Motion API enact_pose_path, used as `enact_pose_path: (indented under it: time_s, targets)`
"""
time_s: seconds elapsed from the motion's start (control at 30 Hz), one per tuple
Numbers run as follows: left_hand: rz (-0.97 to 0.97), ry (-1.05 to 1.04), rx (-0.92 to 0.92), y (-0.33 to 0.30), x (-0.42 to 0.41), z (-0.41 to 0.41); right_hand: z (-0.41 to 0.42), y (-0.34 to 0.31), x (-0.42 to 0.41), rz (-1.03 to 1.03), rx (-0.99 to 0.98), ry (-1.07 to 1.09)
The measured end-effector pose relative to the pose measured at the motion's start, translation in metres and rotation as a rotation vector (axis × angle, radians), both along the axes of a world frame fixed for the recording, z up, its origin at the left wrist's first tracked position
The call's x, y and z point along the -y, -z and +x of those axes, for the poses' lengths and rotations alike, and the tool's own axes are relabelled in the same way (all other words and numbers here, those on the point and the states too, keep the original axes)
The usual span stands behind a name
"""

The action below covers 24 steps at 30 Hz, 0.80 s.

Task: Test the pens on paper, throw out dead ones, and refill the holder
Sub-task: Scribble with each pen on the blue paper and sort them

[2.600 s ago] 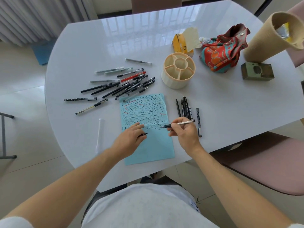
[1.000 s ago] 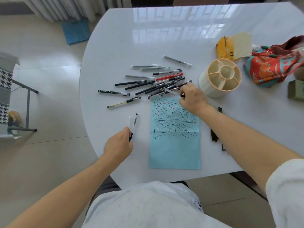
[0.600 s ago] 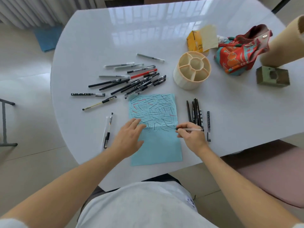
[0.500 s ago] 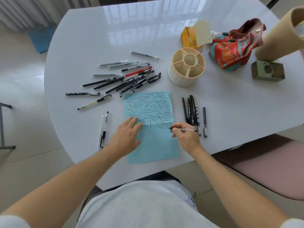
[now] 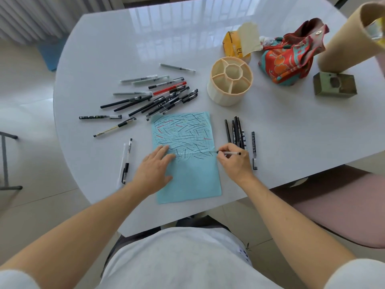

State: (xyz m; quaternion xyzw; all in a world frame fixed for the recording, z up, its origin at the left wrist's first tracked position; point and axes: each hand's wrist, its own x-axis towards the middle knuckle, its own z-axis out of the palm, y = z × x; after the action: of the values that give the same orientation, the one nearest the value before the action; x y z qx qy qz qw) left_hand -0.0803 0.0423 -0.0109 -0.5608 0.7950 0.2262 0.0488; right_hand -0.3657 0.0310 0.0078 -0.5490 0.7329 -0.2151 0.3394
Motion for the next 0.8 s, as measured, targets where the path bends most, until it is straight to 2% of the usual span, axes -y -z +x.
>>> enact_pose_path:
  time_s: [0.1, 0.27, 0.33, 0.4, 0.63, 0.7, 0.8]
  targets:
    - [0.000, 0.000, 0.000, 0.001, 0.000, 0.000, -0.006, -0.001, -0.002, -0.023, 0.082, 0.048]
    - [0.004, -0.002, 0.003, 0.003, 0.000, 0.001, -0.020, -0.007, -0.004, -0.011, 0.301, 0.278]
    - [0.008, 0.008, 0.007, 0.003, 0.001, 0.002, -0.027, -0.012, 0.000, 0.015, 0.325, 0.280]
    - [0.012, 0.020, 0.015, 0.004, 0.001, 0.003, -0.033, -0.013, 0.008, 0.065, 0.232, 0.207]
    - [0.010, 0.045, 0.013, 0.000, -0.003, 0.009, -0.026, -0.006, 0.043, 0.323, -0.467, -0.352]
    - [0.003, 0.039, -0.004, -0.002, -0.005, 0.013, -0.022, 0.000, 0.050, 0.353, -0.597, -0.423]
    - [-0.011, 0.019, -0.037, -0.006, -0.007, 0.023, -0.021, 0.004, 0.056, 0.361, -0.708, -0.415]
